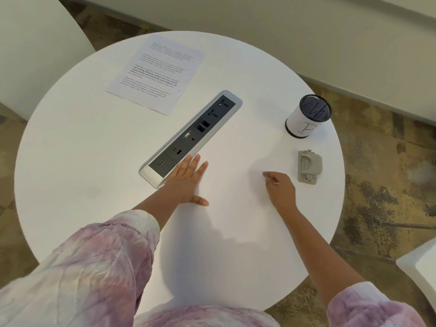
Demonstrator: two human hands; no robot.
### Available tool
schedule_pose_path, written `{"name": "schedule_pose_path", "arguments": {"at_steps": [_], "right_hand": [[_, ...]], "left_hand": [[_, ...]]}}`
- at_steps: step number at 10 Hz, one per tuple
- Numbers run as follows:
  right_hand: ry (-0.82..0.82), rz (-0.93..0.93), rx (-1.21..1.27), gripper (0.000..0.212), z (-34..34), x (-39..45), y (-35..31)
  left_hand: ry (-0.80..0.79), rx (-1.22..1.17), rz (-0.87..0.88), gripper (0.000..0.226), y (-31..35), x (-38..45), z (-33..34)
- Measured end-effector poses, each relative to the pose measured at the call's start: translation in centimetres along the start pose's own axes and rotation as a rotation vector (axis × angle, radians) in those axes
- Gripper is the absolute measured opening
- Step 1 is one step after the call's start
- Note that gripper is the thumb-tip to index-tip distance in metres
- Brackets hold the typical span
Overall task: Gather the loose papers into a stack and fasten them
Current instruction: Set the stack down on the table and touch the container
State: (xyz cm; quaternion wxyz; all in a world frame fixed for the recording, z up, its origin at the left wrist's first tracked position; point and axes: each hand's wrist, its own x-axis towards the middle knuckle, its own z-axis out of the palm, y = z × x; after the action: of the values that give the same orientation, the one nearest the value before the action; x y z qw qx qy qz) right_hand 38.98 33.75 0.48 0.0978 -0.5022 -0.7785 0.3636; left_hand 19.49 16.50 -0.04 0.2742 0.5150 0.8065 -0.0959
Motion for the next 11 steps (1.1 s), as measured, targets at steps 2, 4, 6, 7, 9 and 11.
{"name": "schedule_pose_path", "arguments": {"at_steps": [2,4,6,7,9,11], "right_hand": [[-0.02,0.066,-0.002,0.02,-0.2,0.9,0.1],[-0.019,-0.004,-0.121,0.019,0.6,1.1,-0.8],[-0.005,-0.065,-0.298,0.016,0.7,1.2,-1.5],[-0.027,-0.142,-0.425,0.016,0.6,1.1,-1.7],[-0.096,-0.178,-0.504,0.016,0.8,1.6,-1.9],[-0.222,0.054,-0.054,0.02,-0.1,2.9,-1.3]], "left_hand": [[0.008,0.001,0.002,0.117,-0.1,0.1,0.1],[0.003,-0.016,0.0,0.117,0.0,0.0,0.0],[0.006,-0.013,-0.006,0.117,0.0,0.1,0.1],[0.006,-0.012,-0.01,0.117,0.0,0.3,0.2],[0.013,-0.004,-0.007,0.118,-0.1,0.3,0.4],[0.023,-0.005,-0.003,0.118,-0.2,0.5,0.6]]}}
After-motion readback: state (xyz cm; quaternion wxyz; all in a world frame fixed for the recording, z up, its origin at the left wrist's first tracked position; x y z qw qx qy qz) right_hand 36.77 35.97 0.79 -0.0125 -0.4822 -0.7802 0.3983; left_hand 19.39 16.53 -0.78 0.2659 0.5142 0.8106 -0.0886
